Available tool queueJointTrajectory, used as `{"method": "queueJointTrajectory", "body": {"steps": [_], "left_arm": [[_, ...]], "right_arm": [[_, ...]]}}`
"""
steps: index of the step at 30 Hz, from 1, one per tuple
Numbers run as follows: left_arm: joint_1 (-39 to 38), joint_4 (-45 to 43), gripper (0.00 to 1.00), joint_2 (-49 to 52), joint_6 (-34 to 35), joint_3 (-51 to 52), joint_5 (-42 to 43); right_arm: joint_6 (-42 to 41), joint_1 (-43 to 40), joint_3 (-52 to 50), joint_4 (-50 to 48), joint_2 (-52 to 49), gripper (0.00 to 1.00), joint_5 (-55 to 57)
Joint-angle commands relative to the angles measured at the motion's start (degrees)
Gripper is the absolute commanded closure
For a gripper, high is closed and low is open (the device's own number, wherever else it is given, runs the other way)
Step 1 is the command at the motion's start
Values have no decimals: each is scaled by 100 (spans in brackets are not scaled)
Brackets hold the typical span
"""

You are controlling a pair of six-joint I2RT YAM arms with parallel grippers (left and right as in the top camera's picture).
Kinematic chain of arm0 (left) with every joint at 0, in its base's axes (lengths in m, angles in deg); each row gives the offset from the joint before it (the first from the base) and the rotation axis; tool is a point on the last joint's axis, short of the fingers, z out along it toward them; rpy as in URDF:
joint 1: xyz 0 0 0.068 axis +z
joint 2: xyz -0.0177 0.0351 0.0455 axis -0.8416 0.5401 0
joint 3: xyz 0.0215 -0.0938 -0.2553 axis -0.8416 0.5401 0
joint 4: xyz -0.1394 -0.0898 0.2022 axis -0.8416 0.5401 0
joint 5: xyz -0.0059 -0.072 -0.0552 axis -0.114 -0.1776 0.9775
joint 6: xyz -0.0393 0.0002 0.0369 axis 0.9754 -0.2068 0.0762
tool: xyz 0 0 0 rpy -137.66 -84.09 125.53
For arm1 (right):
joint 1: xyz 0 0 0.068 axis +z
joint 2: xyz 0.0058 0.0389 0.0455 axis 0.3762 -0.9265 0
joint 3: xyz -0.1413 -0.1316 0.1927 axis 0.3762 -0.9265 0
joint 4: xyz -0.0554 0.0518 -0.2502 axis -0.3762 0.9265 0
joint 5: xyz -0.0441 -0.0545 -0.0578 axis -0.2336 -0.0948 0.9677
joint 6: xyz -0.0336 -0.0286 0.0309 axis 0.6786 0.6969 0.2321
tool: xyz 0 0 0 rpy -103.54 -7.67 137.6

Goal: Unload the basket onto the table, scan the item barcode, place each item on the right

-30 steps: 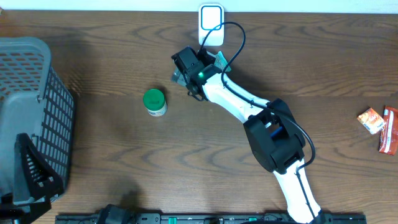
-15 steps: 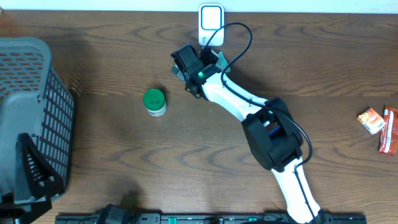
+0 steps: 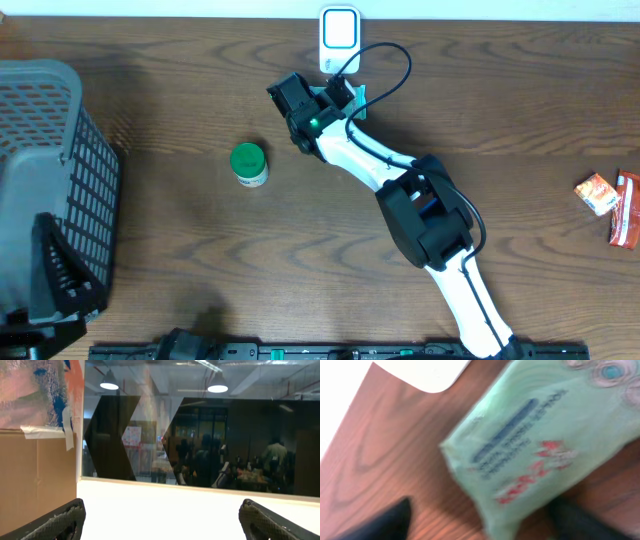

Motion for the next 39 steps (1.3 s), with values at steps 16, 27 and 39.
{"method": "queueJointTrajectory", "body": {"steps": [16,27,39], "left_arm": [[24,203,2,-28,-57,0,46],[24,205,2,-28,-57,0,46],[24,223,2,-28,-52,0,48]], "right_arm": [[1145,-476,-273,1757,83,98,-597],[2422,-350,-273,3176,1650,98,-619],[1403,-376,-291,3423,1543,1,-695]]}}
